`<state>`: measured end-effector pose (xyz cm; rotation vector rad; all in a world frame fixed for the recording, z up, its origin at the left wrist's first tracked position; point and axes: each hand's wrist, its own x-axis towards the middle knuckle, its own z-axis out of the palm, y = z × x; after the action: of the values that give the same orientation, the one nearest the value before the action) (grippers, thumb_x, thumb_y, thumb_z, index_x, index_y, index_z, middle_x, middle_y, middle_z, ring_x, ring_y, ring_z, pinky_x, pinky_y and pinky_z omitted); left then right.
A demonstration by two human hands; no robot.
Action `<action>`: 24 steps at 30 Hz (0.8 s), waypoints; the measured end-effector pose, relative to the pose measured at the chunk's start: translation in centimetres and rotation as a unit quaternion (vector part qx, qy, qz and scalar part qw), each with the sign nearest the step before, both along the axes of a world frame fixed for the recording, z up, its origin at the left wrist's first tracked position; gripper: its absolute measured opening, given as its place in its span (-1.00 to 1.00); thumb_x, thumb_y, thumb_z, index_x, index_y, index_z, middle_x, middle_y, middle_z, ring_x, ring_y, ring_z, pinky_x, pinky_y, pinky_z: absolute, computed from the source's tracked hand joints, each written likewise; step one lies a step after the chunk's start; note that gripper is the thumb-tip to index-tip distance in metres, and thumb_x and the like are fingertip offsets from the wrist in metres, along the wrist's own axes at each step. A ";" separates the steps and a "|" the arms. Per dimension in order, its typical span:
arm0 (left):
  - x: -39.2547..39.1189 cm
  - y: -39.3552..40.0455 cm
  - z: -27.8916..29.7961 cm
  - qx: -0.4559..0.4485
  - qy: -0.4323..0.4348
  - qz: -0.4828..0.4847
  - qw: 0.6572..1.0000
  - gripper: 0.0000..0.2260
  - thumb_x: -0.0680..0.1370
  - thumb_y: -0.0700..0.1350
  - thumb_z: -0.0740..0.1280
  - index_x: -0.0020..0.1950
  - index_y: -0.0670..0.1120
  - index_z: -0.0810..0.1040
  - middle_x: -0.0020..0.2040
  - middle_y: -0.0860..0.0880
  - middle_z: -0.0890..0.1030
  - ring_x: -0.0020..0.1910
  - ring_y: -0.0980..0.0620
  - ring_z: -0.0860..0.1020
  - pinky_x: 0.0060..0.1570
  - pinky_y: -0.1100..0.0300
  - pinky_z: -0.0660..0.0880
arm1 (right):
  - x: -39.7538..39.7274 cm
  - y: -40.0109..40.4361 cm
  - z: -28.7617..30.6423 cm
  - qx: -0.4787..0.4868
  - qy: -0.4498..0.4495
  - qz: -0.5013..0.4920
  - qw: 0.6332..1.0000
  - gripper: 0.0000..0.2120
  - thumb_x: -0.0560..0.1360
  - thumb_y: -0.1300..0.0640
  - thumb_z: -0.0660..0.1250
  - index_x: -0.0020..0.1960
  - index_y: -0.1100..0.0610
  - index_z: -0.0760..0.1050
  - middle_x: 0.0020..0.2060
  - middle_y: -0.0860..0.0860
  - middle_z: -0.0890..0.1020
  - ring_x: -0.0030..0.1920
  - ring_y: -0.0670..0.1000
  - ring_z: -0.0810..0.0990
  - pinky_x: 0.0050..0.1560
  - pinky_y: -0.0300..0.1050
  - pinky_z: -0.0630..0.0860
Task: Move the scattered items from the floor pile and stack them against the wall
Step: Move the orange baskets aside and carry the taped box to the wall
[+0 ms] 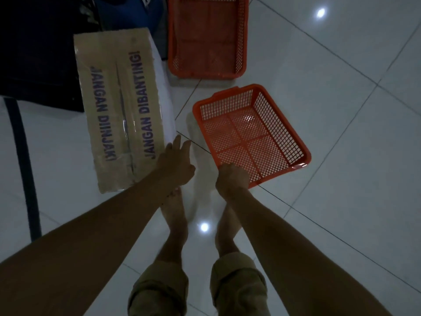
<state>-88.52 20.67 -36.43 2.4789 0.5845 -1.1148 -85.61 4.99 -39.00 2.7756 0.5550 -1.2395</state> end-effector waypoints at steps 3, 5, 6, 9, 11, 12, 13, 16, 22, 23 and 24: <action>-1.4 0.7 -1.2 -0.007 -0.017 0.018 1.000 -0.35 0.56 -0.07 0.31 0.56 -0.08 0.06 0.58 -0.12 -0.07 0.53 -0.18 0.05 0.42 -0.13 0.21 | -0.2 1.3 -2.2 -0.002 -0.009 0.028 1.000 -0.81 0.60 0.15 0.20 0.12 0.19 0.52 -0.10 0.09 0.58 -0.09 0.06 0.60 -0.06 -0.07 0.56; -2.5 1.5 -1.5 -0.002 -0.039 -0.021 0.999 -0.38 0.56 -0.09 0.31 0.55 -0.10 0.10 0.58 -0.13 -0.04 0.53 -0.15 0.06 0.42 -0.12 0.22 | 0.0 2.0 -3.0 -0.006 0.017 0.037 0.999 -0.77 0.60 0.10 0.21 0.17 0.19 0.50 0.01 0.11 0.60 0.02 0.12 0.62 0.01 -0.01 0.57; -3.0 1.9 -1.5 -0.002 -0.048 -0.040 0.998 -0.39 0.56 -0.10 0.31 0.55 -0.11 0.11 0.58 -0.13 -0.03 0.54 -0.13 0.05 0.42 -0.11 0.21 | 0.1 2.4 -3.3 -0.009 0.035 0.046 0.998 -0.74 0.60 0.06 0.23 0.21 0.17 0.48 0.06 0.11 0.60 0.07 0.14 0.61 0.04 0.02 0.55; -3.8 2.6 -1.2 -0.007 -0.050 -0.067 0.996 -0.41 0.57 -0.12 0.29 0.54 -0.11 0.12 0.58 -0.12 -0.03 0.55 -0.10 0.00 0.45 -0.09 0.17 | 0.6 3.2 -3.3 -0.009 0.070 0.061 0.996 -0.69 0.59 0.07 0.24 0.29 0.16 0.43 0.17 0.14 0.56 0.16 0.19 0.57 0.11 0.11 0.52; -4.0 2.7 -0.9 -0.005 -0.038 -0.074 0.997 -0.41 0.58 -0.11 0.29 0.55 -0.10 0.11 0.58 -0.12 -0.04 0.55 -0.10 -0.02 0.45 -0.08 0.15 | 0.9 3.2 -2.9 0.007 0.078 0.037 0.996 -0.69 0.59 0.12 0.23 0.30 0.20 0.41 0.17 0.17 0.55 0.17 0.21 0.56 0.13 0.12 0.52; -4.0 2.7 -0.8 -0.003 -0.032 -0.076 0.997 -0.41 0.57 -0.10 0.29 0.54 -0.09 0.11 0.58 -0.12 -0.04 0.55 -0.10 -0.02 0.46 -0.08 0.15 | 1.0 3.1 -2.7 0.015 0.088 0.027 0.996 -0.69 0.60 0.11 0.23 0.29 0.21 0.41 0.16 0.17 0.55 0.17 0.21 0.57 0.13 0.11 0.52; -4.0 2.7 -0.7 -0.001 -0.028 -0.082 0.996 -0.41 0.57 -0.09 0.29 0.54 -0.09 0.12 0.58 -0.13 -0.02 0.55 -0.11 -0.01 0.45 -0.08 0.15 | 1.1 3.0 -2.4 0.022 0.098 0.022 0.995 -0.69 0.60 0.11 0.23 0.29 0.21 0.41 0.15 0.16 0.56 0.16 0.20 0.57 0.12 0.09 0.53; -3.4 2.4 -0.2 0.005 -0.029 -0.097 0.995 -0.42 0.56 -0.08 0.29 0.53 -0.09 0.14 0.57 -0.13 0.06 0.54 -0.13 0.04 0.44 -0.12 0.18 | 1.0 2.4 -1.9 0.032 0.115 0.028 0.992 -0.65 0.59 0.10 0.26 0.33 0.19 0.40 0.13 0.13 0.57 0.13 0.16 0.59 0.12 0.06 0.55; -2.4 0.3 -1.6 0.025 -0.028 -0.102 0.994 -0.37 0.54 -0.13 0.28 0.55 -0.07 0.07 0.56 -0.13 0.07 0.53 -0.18 0.04 0.44 -0.16 0.16 | -0.6 -0.5 -3.6 0.001 0.115 0.048 0.992 -0.49 0.56 0.17 0.27 0.47 0.14 0.21 0.23 0.16 0.52 0.20 0.19 0.54 0.14 0.09 0.51; -2.6 -0.3 -2.5 0.020 -0.023 -0.101 0.994 -0.34 0.54 -0.14 0.28 0.56 -0.07 0.04 0.57 -0.14 0.05 0.53 -0.19 0.02 0.43 -0.17 0.15 | -1.0 -1.2 -4.2 -0.003 0.118 0.045 0.992 -0.43 0.55 0.17 0.27 0.50 0.13 0.14 0.25 0.16 0.50 0.22 0.19 0.53 0.16 0.09 0.51; -2.9 -0.9 -3.4 0.016 -0.016 -0.102 0.995 -0.32 0.54 -0.14 0.29 0.56 -0.07 0.01 0.57 -0.13 0.03 0.54 -0.20 0.01 0.44 -0.18 0.14 | -1.5 -1.9 -5.1 -0.006 0.120 0.041 0.992 -0.37 0.54 0.17 0.28 0.52 0.12 0.08 0.28 0.16 0.48 0.24 0.18 0.51 0.18 0.08 0.50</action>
<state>-91.43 19.80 -39.83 2.6256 0.3483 -1.1448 -87.13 3.12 -44.10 2.5816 0.6669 -1.5615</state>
